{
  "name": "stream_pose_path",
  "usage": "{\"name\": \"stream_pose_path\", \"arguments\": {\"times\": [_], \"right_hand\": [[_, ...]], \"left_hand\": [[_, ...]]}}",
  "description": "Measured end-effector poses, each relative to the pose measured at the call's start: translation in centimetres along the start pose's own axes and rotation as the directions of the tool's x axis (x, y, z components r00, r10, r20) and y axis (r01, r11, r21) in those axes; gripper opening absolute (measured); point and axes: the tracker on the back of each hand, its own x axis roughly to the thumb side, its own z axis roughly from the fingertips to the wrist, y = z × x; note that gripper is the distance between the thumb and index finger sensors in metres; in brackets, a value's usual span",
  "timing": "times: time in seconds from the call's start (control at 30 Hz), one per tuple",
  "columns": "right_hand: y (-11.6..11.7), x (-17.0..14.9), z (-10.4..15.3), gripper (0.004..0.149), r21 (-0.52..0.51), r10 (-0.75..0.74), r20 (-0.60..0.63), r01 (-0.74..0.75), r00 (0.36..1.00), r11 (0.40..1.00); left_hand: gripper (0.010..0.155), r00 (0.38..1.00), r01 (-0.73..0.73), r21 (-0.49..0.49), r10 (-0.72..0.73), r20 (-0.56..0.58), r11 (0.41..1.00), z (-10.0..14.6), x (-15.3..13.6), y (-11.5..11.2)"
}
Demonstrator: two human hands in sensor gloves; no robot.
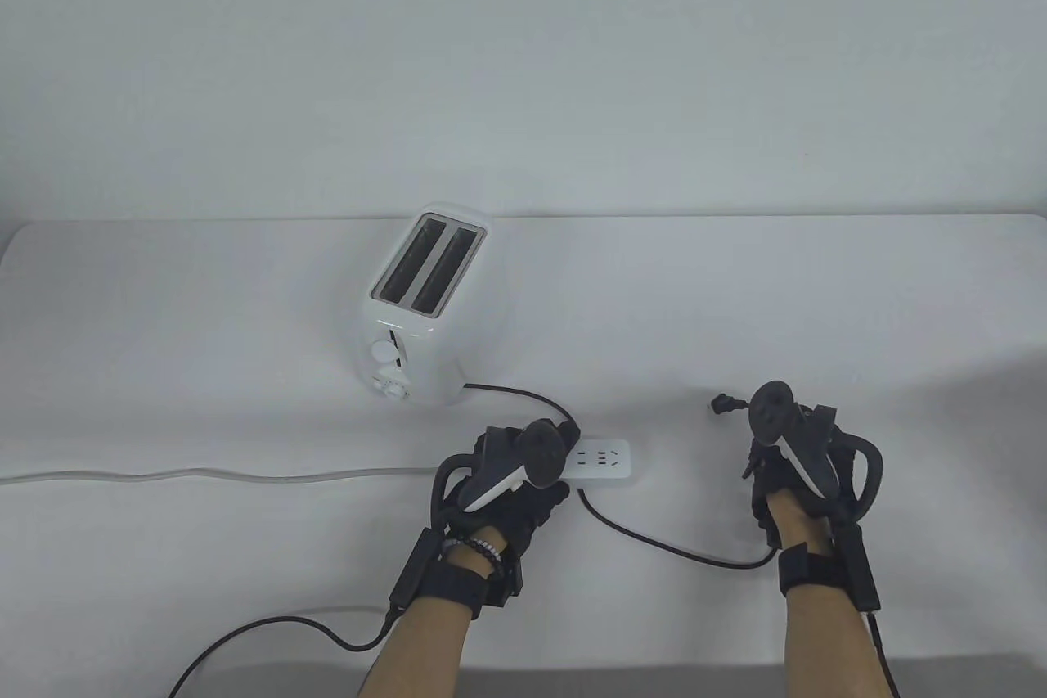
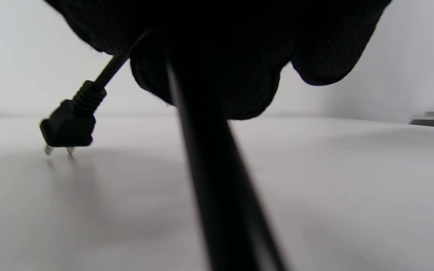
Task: Unplug the toaster
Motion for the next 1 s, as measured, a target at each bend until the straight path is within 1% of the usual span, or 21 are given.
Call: {"name": "stream_pose_path", "arguments": {"times": [0.13,0.27,0.37,0.53,0.63,0.73,0.87,1.0], "right_hand": [[1.0,0.4,0.0,0.042,0.028,0.126,0.015,-0.126,0.992,0.992],[1.3,0.7,-0.2,0.042,0.046,0.180,0.007,-0.180,0.984,0.983],[1.4,0.8,-0.1,0.044,0.050,0.188,0.010,-0.189,0.982,0.981],[0.9,0.7,0.1,0.051,0.037,0.147,0.015,-0.147,0.989,0.988],[0.2,0.7,0.5,0.056,0.022,0.091,0.025,-0.091,0.996,0.996],[-0.5,1.1,0.9,0.059,0.000,0.075,0.053,-0.076,0.996,0.997],[-1.2,1.6,1.5,0.068,-0.014,0.047,0.088,-0.046,0.995,0.999],[-2.0,2.5,2.2,0.076,-0.020,0.012,0.146,-0.009,0.989,1.000]], "left_hand": [[0.080,1.000,0.012,0.009,-0.012,-0.002,1.000,0.0,0.1,0.0],[0.080,0.999,0.033,0.018,-0.033,-0.002,0.999,0.1,0.2,0.0],[0.080,0.999,0.036,0.021,-0.036,-0.002,0.999,0.2,0.2,0.0],[0.080,0.999,0.039,0.029,-0.039,-0.002,0.999,0.2,0.1,0.0],[0.081,0.999,0.043,0.033,-0.043,-0.002,0.999,0.2,0.1,0.0],[0.081,0.999,0.043,0.040,-0.043,0.001,0.998,0.3,0.1,0.0],[0.082,0.999,0.031,0.056,-0.032,0.009,0.998,0.5,0.0,0.2],[0.086,0.999,0.039,0.097,-0.040,0.005,0.994,1.0,0.0,0.6]]}}
